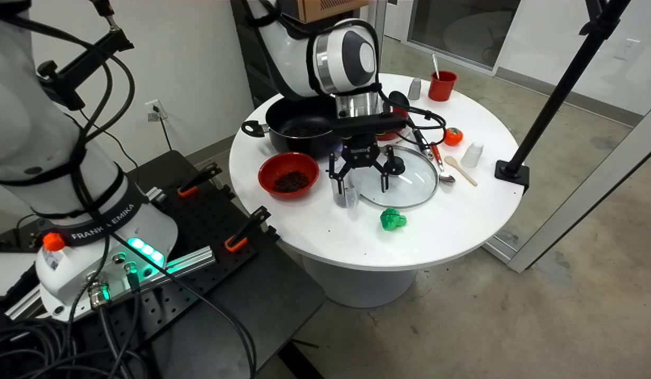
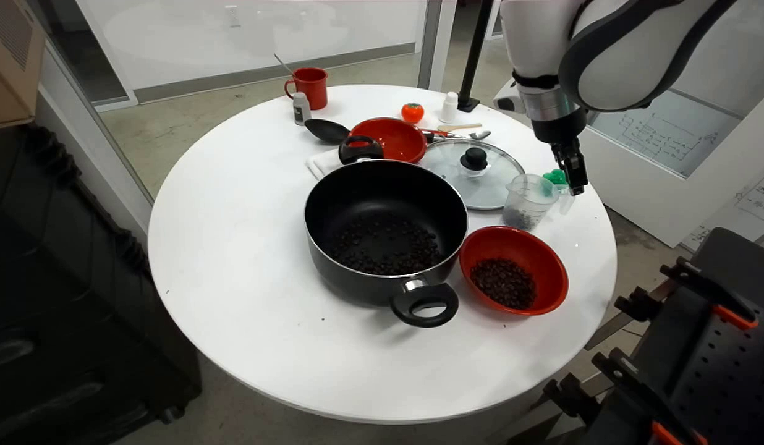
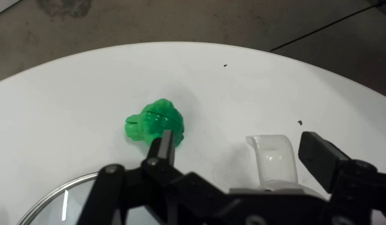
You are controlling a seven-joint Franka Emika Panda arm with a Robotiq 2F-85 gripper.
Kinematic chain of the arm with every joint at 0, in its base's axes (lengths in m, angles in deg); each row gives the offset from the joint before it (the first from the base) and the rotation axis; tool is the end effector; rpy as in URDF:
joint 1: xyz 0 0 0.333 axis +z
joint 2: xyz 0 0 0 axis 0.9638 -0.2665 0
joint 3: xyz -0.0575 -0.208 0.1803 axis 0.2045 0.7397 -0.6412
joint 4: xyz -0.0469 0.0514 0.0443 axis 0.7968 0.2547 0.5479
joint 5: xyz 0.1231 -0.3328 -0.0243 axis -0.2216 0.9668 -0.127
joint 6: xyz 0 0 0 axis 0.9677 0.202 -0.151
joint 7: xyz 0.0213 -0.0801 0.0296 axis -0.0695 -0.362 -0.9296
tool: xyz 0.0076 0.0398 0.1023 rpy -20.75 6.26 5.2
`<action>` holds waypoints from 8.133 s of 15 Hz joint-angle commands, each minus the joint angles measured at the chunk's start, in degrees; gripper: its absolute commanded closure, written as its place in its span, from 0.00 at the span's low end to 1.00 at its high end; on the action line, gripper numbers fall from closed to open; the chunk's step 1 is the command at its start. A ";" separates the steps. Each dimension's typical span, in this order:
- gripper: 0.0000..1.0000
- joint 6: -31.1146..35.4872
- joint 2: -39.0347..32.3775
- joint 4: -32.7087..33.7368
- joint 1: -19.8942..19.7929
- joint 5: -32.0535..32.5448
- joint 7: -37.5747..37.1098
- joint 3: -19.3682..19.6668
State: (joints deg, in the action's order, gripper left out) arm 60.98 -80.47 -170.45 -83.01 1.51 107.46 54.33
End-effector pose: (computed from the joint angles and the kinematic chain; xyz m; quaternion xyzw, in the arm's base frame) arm 0.4334 -0.1478 0.1087 0.8793 0.3778 -0.2469 0.1520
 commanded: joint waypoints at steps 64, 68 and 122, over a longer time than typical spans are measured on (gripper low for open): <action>0.93 -5.20 13.99 -5.24 5.81 -8.78 2.97 -8.86; 0.93 -4.83 19.88 -8.26 8.41 -8.86 -2.04 -10.25; 0.93 -69.59 -6.89 13.78 36.42 27.66 -63.71 -20.99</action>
State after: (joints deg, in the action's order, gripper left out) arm -3.62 -84.73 -158.77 -47.15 26.48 45.08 34.11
